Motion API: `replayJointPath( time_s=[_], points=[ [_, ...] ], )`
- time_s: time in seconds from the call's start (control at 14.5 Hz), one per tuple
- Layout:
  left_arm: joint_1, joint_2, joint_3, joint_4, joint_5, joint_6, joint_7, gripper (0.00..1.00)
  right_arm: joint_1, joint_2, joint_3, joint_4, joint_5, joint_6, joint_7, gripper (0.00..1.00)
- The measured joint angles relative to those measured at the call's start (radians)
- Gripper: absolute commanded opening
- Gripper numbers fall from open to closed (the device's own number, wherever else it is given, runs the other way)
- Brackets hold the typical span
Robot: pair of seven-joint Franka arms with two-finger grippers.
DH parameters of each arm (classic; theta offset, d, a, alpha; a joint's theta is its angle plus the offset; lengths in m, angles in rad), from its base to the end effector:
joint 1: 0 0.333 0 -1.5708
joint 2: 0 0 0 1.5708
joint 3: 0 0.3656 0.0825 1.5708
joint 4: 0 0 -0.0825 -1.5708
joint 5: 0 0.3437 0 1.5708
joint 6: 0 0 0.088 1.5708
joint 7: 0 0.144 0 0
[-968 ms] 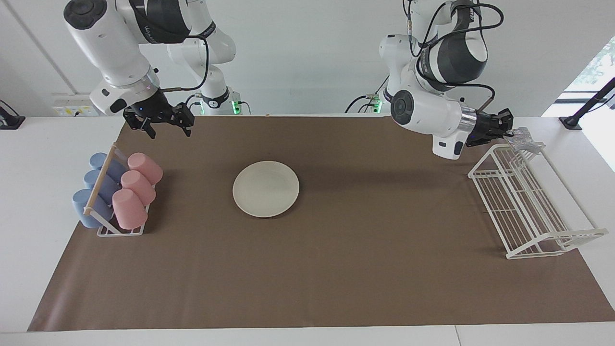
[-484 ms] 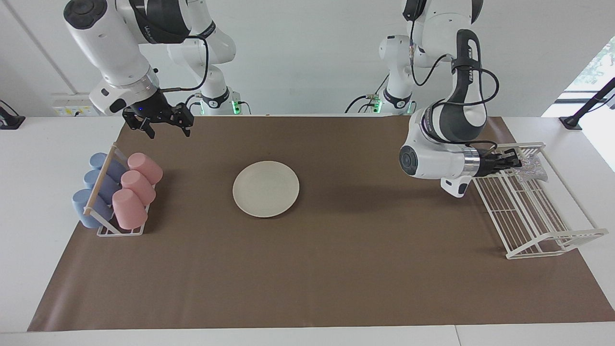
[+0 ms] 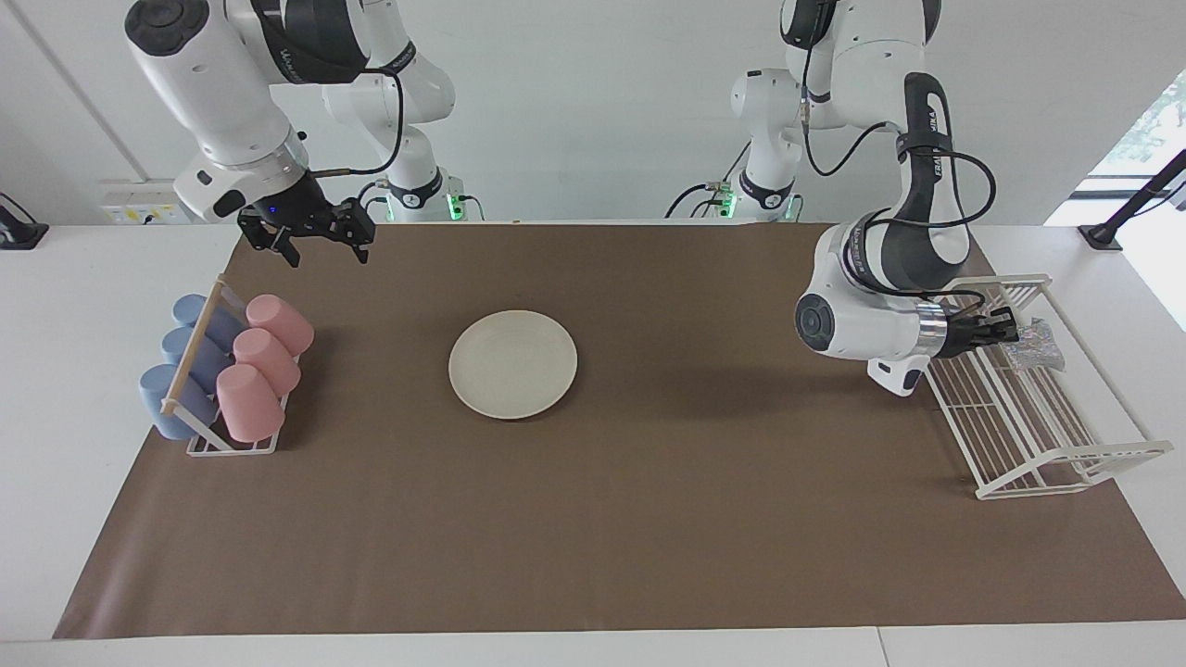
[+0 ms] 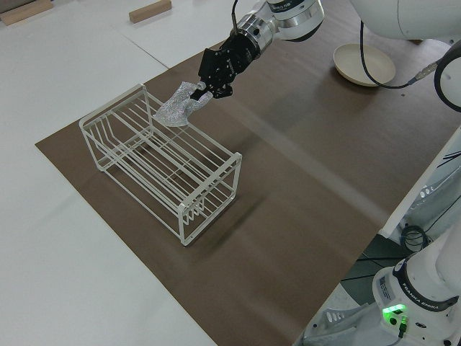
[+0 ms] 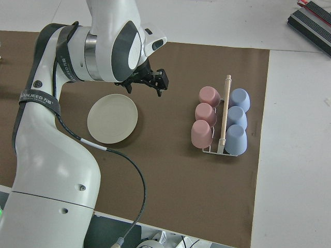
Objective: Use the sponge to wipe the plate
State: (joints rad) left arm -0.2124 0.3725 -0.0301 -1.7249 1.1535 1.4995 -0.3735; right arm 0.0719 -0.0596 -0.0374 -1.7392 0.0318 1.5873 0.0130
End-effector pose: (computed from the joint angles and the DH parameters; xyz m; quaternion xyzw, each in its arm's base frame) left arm 0.6011 -0.0050 0.4492 -0.8105 0.0707 0.0754 0.5766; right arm 0.4851 0.0207 0.5961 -0.9987 -0.0098 0.0465 0.0159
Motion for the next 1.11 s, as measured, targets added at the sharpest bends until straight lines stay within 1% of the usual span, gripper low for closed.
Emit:
replayJointPath(
  time_s=[0.28, 0.48, 0.55, 0.62, 0.69, 0.76, 1.11],
  points=[
    [0.000, 0.000, 0.000, -0.048, -0.018, 0.057, -0.083, 0.00, 0.000, 0.000, 0.000, 0.001, 0.000, 0.000, 0.000, 1.00],
    [0.000, 0.000, 0.000, -0.059, -0.018, 0.063, -0.103, 0.00, 0.001, 0.000, 0.000, 0.002, 0.000, 0.000, 0.000, 1.00],
    [0.000, -0.001, 0.000, -0.059, -0.018, 0.065, -0.104, 0.11, 0.001, 0.000, 0.000, 0.002, 0.000, 0.000, 0.000, 1.00],
    [0.000, -0.001, 0.000, -0.059, -0.018, 0.065, -0.104, 0.62, 0.001, 0.000, 0.000, 0.002, 0.000, 0.000, 0.000, 1.00],
    [0.000, -0.002, 0.000, -0.059, -0.018, 0.066, -0.104, 0.96, 0.001, 0.000, 0.000, 0.002, 0.000, 0.000, 0.000, 1.00],
    [0.000, -0.002, -0.001, -0.059, -0.018, 0.067, -0.104, 1.00, 0.001, 0.000, 0.000, 0.002, 0.000, 0.000, 0.000, 1.00],
    [0.000, -0.002, -0.005, -0.059, -0.018, 0.073, -0.106, 1.00, 0.001, 0.000, 0.000, 0.003, 0.000, 0.000, 0.000, 1.00]
  ],
)
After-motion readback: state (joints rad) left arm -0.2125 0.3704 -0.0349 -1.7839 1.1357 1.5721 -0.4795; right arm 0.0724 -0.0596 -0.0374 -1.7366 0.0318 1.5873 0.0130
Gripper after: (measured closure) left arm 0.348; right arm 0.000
